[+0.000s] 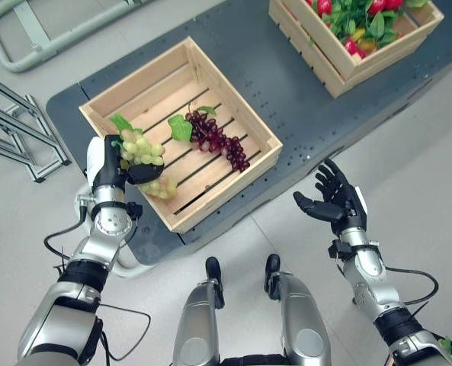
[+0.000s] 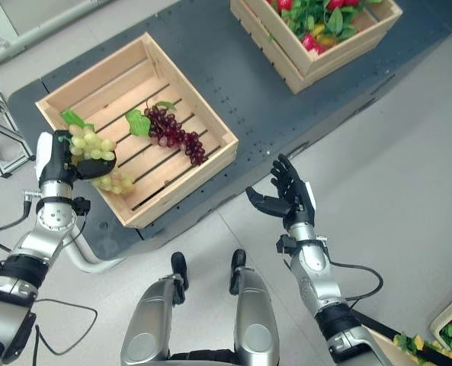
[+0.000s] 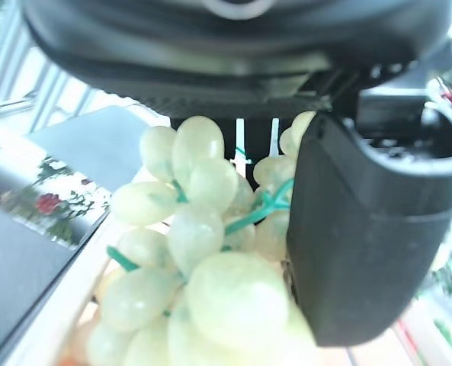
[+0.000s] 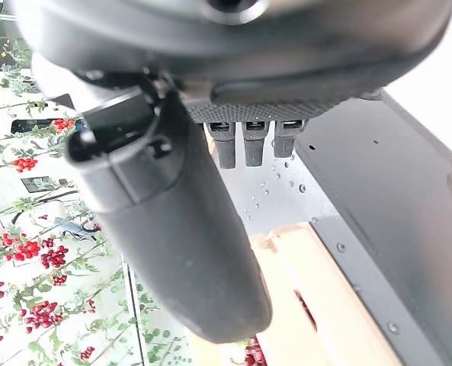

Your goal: Pick up the fruits from the basket on one side to the basket on the other side

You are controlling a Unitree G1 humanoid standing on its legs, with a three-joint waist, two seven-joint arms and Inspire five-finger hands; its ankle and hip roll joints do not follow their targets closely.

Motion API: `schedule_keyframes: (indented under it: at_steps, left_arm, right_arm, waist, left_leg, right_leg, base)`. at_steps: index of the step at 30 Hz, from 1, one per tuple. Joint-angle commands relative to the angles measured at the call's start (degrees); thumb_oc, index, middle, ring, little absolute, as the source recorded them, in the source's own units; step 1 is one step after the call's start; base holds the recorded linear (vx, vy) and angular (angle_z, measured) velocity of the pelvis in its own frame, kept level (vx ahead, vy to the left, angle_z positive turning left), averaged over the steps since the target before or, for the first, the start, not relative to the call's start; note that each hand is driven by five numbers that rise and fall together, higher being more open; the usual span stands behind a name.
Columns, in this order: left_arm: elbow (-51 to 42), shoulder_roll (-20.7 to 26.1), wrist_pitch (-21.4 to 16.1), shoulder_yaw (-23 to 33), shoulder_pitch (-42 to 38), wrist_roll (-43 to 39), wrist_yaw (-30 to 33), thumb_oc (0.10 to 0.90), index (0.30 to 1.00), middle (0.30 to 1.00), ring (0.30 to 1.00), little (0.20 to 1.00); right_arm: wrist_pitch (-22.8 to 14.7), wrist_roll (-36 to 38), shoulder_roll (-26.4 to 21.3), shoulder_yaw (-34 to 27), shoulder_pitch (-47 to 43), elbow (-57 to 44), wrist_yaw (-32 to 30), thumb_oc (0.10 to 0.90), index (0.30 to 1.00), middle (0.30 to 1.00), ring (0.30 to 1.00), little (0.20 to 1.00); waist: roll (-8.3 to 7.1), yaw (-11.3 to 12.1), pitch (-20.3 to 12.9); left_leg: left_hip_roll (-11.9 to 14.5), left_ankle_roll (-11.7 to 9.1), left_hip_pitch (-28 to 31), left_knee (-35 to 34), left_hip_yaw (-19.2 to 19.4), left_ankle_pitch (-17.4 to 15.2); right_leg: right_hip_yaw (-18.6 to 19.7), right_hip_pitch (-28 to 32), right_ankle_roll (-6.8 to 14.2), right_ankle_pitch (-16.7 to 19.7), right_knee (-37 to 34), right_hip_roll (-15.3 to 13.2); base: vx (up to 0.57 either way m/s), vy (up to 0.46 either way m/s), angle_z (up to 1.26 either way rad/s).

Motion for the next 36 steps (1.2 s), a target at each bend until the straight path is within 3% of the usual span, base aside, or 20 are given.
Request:
schedule_keyframes:
  at_steps: [1,6,9,12,16,20,25,36]
  left_arm:
    - [-6.22,1.47,-8.51,4.61,-1.93,-0.24,3.86,0.400,0.300,0.300,0.300,0.300]
    - [-8.53,2.52,-8.69,5.04,-1.19,0.51,3.60,0.400,0.300,0.300,0.300,0.300]
    - [-11.39,3.55,-7.88,5.39,-1.59,-2.67,1.43,0.400,0.300,0.300,0.300,0.300]
    - [-13.16,3.53,-7.21,5.20,-2.28,-4.34,-0.04,0.400,0.300,0.300,0.300,0.300]
    - [-14.37,2.92,-7.52,3.63,-5.44,-9.20,-3.74,0.400,0.300,0.300,0.300,0.300]
    - [-15.68,2.42,-6.84,1.63,-9.11,-13.79,-7.58,0.400,0.300,0.300,0.300,0.300]
    - [-17.36,2.52,-5.13,-1.26,-13.19,-15.92,-11.31,0.400,0.300,0.300,0.300,0.300]
    - [-15.70,-2.70,-1.53,-8.93,-23.81,-25.15,-17.65,0.400,0.300,0.300,0.300,0.300]
  right_arm:
    - [-4.94,-3.56,-1.12,-2.92,-0.60,-7.90,3.88,0.800,0.900,0.900,0.900,0.900]
    - [-3.69,-1.89,-2.04,-3.02,-0.26,-8.93,8.50,0.800,0.900,0.900,0.900,0.900]
    - [-1.39,-0.82,-2.50,-1.94,-0.69,-10.15,11.67,0.800,0.900,0.900,0.900,0.900]
    - [-0.34,-1.28,-2.57,-1.03,-1.60,-10.93,13.12,0.800,0.900,0.900,0.900,0.900]
    - [4.08,-1.24,-2.88,0.74,-5.38,-12.13,15.19,0.800,0.900,0.900,0.900,0.900]
    - [13.57,0.96,-3.22,2.84,-9.11,-11.54,19.04,0.800,0.900,0.900,0.900,0.900]
    - [17.64,4.16,-3.45,4.89,-14.14,-11.21,18.68,0.800,0.900,0.900,0.900,0.900]
    - [19.73,8.79,2.68,9.02,-27.53,-6.42,12.79,0.800,0.900,0.900,0.900,0.900]
  waist:
    - [1.72,1.00,-8.09]
    - [2.36,0.69,-11.71]
    - [2.98,0.85,-15.68]
    - [3.08,1.04,-17.45]
    - [3.11,1.29,-20.46]
    - [2.84,1.47,-22.38]
    - [2.64,1.76,-23.98]
    - [2.91,2.17,-25.86]
  left_leg:
    - [-3.01,2.16,5.01,-0.66,1.12,-4.30]
    - [-3.54,1.47,9.90,-6.31,0.25,-2.64]
    - [-3.73,0.76,13.77,-11.31,-0.27,-1.19]
    - [-3.72,0.50,15.27,-13.31,-0.68,-0.60]
    - [-3.52,-0.07,17.29,-16.39,-1.31,0.35]
    - [-3.22,-0.51,18.68,-18.75,-1.61,1.15]
    - [-3.05,-0.99,19.88,-21.90,-1.78,2.39]
    - [-2.54,-1.04,20.96,-22.61,-1.34,1.99]
  right_leg:
    - [0.22,5.17,2.15,1.07,-3.80,-2.89]
    - [0.29,10.98,2.18,2.19,-10.13,-1.81]
    - [-0.15,15.71,1.85,3.22,-15.55,-0.76]
    - [-0.34,17.63,1.70,3.89,-17.89,-0.35]
    - [-0.43,20.33,1.36,4.77,-21.27,0.48]
    - [-0.66,22.21,1.14,5.83,-24.52,1.12]
    - [-0.61,23.77,0.96,7.28,-28.28,2.10]
    - [-0.71,24.33,0.44,6.49,-28.28,2.57]
  base:
    - [0.11,-0.024,-0.01]
    - [0.12,-0.042,-0.03]
    - [0.14,-0.069,0.00]
    - [0.08,-0.082,0.03]
    - [0.04,-0.084,0.10]
    - [0.00,-0.079,0.02]
    - [0.00,-0.072,0.00]
    - [-0.01,-0.044,-0.03]
